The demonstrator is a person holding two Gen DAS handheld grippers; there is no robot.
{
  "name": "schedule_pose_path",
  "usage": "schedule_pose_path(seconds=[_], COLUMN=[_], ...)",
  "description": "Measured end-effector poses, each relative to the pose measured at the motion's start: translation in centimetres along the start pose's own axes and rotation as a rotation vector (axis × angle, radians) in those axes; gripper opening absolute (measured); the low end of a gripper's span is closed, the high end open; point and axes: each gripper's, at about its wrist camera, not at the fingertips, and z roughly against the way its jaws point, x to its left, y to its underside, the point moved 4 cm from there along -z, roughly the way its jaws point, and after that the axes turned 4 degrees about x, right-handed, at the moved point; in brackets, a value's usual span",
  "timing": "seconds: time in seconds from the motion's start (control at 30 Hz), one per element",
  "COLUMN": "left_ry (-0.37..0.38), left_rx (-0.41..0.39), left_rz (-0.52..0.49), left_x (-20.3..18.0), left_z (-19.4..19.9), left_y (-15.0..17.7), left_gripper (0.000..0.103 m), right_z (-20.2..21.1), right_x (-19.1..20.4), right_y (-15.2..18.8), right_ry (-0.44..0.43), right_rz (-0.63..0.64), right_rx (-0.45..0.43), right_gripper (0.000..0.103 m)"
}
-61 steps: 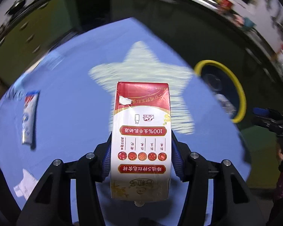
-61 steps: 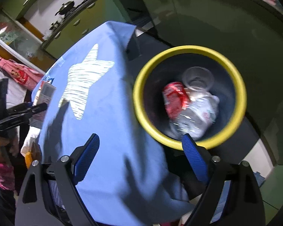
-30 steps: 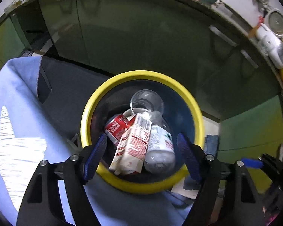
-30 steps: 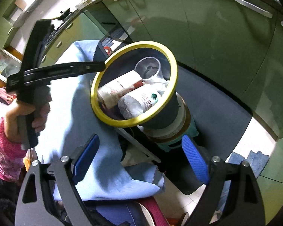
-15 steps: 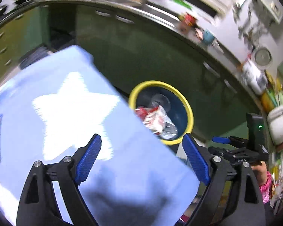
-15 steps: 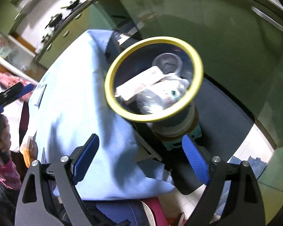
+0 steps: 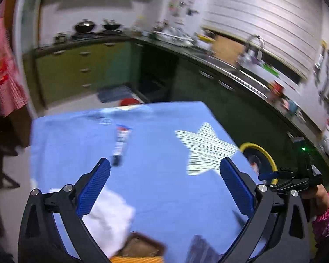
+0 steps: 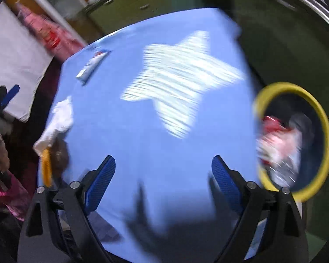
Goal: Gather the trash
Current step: 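Move the right gripper to the table and grasp the white-and-blue tube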
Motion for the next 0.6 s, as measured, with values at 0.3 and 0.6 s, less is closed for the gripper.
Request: schedule_pose_path(seconds=[0.3,0.6], left_ry=[-0.124,-0.126], left_rx=[0.03,0.08], left_rz=[0.094,0.096], left_x=[6.4,8.3], left_z=[1.5,1.2], left_y=[5.7,9.0], left_gripper=[0.098,0.098], right_z=[-7.3,-14.7], right_x=[11.7,17.8], right_y=[-11.4,-20.4], right_ry=[-0.067,-0.028], right_rz=[0.068,-0.026], right_rx=[0.123,0.191], right_gripper=[0.083,0.056])
